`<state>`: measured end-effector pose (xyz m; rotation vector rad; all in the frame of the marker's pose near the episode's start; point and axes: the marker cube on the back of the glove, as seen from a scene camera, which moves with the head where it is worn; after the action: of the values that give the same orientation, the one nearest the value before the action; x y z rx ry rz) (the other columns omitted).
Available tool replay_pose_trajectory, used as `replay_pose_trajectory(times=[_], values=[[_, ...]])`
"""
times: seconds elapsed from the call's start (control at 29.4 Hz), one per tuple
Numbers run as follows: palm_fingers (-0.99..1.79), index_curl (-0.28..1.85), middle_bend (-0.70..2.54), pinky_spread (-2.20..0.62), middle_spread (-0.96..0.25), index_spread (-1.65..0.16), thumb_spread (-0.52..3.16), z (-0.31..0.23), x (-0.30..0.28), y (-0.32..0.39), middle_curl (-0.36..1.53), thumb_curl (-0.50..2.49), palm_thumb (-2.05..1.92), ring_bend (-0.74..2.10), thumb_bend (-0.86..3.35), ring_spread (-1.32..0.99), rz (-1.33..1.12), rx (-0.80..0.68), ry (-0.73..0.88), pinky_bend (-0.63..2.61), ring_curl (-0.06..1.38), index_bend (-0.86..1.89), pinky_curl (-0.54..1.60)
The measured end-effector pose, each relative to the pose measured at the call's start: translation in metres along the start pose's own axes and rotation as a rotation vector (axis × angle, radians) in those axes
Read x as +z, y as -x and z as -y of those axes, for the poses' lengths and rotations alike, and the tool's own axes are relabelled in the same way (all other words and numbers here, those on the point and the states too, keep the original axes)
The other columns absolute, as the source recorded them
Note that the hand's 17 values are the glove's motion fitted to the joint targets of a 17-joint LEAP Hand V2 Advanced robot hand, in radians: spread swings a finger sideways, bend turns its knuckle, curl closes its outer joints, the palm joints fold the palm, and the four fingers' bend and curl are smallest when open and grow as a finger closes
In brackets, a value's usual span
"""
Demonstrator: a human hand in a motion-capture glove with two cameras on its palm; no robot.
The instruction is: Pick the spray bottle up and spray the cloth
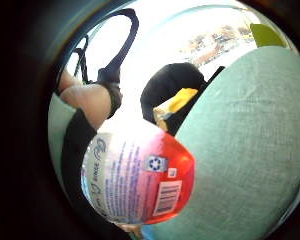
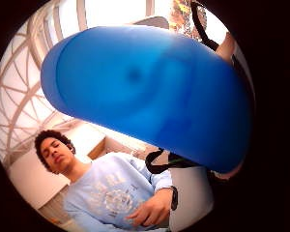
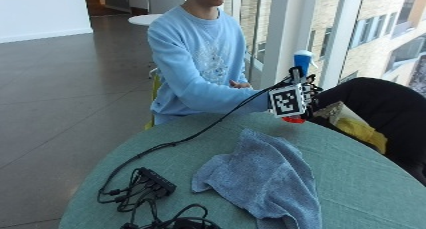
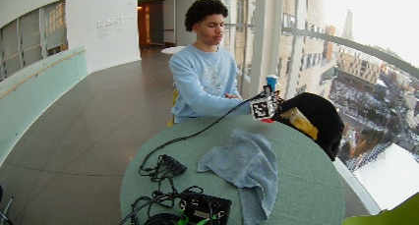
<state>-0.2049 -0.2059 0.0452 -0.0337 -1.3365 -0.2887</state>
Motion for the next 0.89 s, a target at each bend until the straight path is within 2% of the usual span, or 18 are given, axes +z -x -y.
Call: replay_pose_trajectory(times=[0.44,0.68,0.89], values=[[1.11,0.41,0.44,0.15,-0.08,-0.21,0.96,-0.002,0.009,-0.024,0.48,0.51,0.8,0.54,-0.03,-0.08,-0.009,0.023,-0.021,0.15,0.41,0.15,0.25],[1.04,0.42,0.4,0.15,-0.09,-0.22,0.99,-0.017,0.006,-0.019,0.47,0.49,0.76,0.5,-0.04,-0.09,0.023,0.083,0.046,0.13,0.4,0.2,0.24],[0.87,0.45,0.24,0.16,-0.09,-0.25,1.02,-0.033,-0.026,0.003,0.43,0.45,0.72,0.43,-0.03,-0.09,-0.097,0.077,-0.077,0.19,0.4,0.2,0.26]])
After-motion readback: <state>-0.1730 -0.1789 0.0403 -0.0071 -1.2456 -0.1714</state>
